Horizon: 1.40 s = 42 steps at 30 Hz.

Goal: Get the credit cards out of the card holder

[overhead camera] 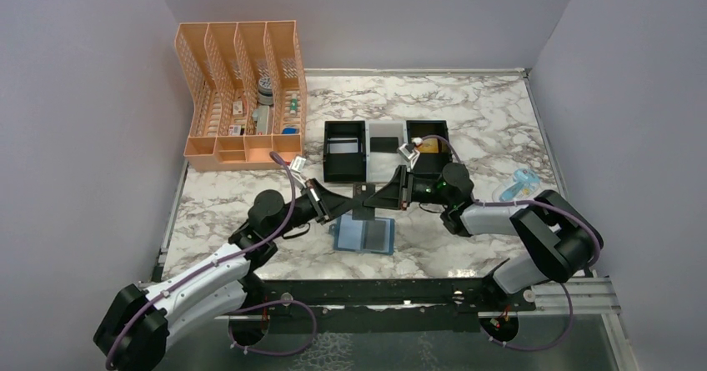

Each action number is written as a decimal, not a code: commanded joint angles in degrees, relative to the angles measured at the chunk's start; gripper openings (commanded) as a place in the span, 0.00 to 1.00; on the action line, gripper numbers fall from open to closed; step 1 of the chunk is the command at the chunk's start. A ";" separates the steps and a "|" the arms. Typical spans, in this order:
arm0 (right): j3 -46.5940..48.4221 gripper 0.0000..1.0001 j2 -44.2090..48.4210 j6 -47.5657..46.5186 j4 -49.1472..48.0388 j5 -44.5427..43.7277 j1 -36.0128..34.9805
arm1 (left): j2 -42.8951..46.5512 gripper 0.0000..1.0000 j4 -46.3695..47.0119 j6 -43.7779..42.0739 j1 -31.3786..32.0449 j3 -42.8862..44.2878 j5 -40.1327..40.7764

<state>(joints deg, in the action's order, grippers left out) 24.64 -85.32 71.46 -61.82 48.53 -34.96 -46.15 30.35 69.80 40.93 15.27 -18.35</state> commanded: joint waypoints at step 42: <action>6.02 0.01 7.18 -10.86 23.12 -1.07 8.46 | -4.69 0.99 -12.14 -7.79 -11.78 5.48 -8.62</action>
<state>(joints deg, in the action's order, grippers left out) 28.16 -82.35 70.22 -52.73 51.70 -28.16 -51.79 27.73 67.05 30.41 19.59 -30.46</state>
